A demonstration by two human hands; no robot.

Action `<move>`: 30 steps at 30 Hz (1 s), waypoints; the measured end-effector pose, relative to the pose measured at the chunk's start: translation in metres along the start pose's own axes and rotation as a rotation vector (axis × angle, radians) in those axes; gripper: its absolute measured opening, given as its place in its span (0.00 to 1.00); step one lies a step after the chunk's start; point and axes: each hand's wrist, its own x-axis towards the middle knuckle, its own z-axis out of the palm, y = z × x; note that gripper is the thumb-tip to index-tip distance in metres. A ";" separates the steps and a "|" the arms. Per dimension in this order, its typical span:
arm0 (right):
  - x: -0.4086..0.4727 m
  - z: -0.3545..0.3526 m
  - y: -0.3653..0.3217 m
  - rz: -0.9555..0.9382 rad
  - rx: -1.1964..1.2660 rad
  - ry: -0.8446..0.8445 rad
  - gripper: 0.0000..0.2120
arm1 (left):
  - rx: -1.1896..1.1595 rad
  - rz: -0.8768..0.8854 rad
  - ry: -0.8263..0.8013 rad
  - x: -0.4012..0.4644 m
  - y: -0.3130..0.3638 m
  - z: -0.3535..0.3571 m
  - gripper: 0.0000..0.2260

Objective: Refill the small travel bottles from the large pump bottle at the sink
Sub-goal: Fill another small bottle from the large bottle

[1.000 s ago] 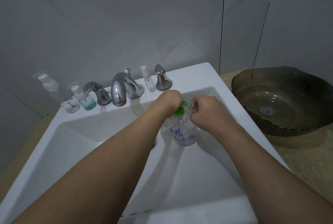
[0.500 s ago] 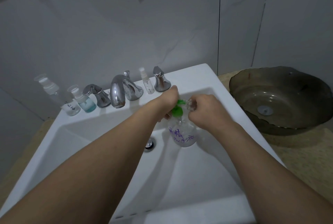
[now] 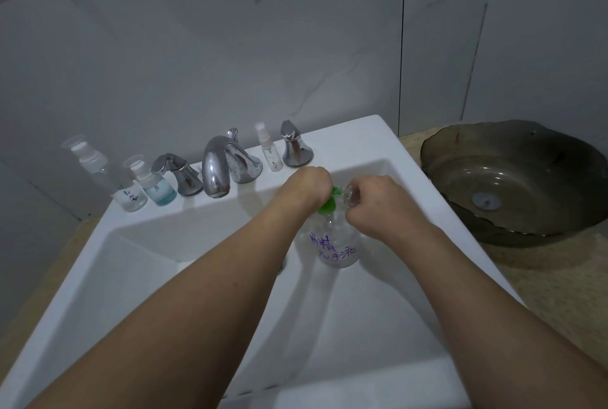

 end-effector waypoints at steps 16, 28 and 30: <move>0.002 0.000 -0.001 -0.050 0.049 0.057 0.12 | -0.170 -0.080 -0.165 -0.005 -0.002 -0.014 0.14; 0.004 0.003 0.003 0.005 0.007 0.008 0.10 | 0.071 0.074 0.048 -0.009 0.001 -0.004 0.13; 0.004 0.002 0.002 0.003 0.005 0.003 0.09 | 0.118 0.095 0.043 -0.007 0.000 -0.004 0.13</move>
